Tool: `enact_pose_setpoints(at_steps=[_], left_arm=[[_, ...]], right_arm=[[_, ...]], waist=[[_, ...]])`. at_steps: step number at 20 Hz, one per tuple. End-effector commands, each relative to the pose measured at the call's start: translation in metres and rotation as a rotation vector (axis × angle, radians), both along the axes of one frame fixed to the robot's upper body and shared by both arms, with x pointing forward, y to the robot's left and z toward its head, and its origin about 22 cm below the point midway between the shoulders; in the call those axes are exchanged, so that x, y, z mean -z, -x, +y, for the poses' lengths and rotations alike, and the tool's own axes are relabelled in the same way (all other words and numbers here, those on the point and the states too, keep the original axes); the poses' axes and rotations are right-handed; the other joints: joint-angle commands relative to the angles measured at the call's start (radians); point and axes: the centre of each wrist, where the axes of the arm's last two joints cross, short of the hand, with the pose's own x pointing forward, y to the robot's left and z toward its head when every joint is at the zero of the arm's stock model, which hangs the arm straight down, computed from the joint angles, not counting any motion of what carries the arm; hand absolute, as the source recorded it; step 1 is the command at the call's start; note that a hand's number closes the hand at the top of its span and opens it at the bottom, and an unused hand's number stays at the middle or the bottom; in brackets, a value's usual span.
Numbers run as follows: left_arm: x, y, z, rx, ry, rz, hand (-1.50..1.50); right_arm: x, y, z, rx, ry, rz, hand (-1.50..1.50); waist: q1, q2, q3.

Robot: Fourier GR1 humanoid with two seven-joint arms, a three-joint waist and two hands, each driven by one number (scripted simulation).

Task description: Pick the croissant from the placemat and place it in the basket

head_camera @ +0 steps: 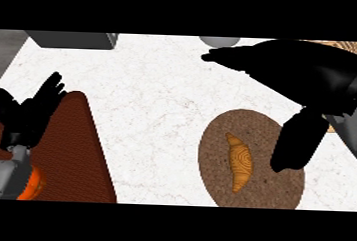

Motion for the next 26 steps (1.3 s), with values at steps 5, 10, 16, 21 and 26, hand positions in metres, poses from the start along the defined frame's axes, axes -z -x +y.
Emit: enact_pose_setpoints(at_steps=[5,10,16,21,26], left_arm=[[-0.002,0.011,0.011,0.007,-0.004,0.011,0.0],[-0.001,-0.006,0.004,0.04,0.0,0.001,0.0],[0.019,-0.005,-0.009,0.023,0.003,-0.013,0.0],[0.013,-0.017,0.003,0.015,-0.017,-0.03,0.0],[-0.017,-0.014,0.002,0.03,0.013,-0.011,0.0]], right_arm=[[-0.01,0.038,-0.05,0.062,-0.063,0.005,-1.5],[0.032,0.048,-0.078,0.074,-0.105,0.037,-1.5],[0.084,0.042,-0.054,0.081,-0.15,-0.033,-1.5],[0.146,0.038,-0.064,0.049,-0.187,-0.022,-1.5],[0.19,0.034,-0.061,0.101,-0.296,-0.005,-1.5]], waist=[[0.006,0.002,0.001],[0.009,0.008,0.002],[0.019,0.011,0.002],[0.014,0.014,0.002],[0.017,0.01,0.002]])
